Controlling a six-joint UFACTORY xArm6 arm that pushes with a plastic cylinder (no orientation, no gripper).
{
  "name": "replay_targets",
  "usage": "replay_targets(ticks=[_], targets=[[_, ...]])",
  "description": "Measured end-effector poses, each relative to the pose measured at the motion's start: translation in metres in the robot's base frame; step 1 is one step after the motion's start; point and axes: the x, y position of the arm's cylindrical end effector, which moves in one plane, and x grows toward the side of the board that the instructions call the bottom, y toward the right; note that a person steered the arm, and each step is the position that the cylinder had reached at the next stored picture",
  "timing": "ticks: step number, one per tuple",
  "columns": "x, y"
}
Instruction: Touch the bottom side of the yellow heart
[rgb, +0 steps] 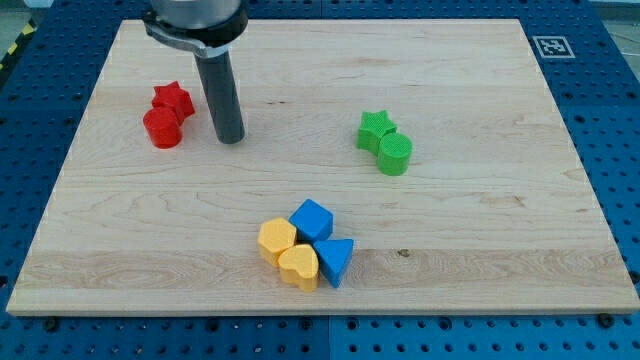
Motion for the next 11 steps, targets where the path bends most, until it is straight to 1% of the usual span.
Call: replay_targets(ticks=[2, 4, 7, 8, 10, 11], targets=[[0.046, 0.000], [0.063, 0.000], [0.136, 0.000], [0.149, 0.009], [0.196, 0.017], [0.196, 0.037]])
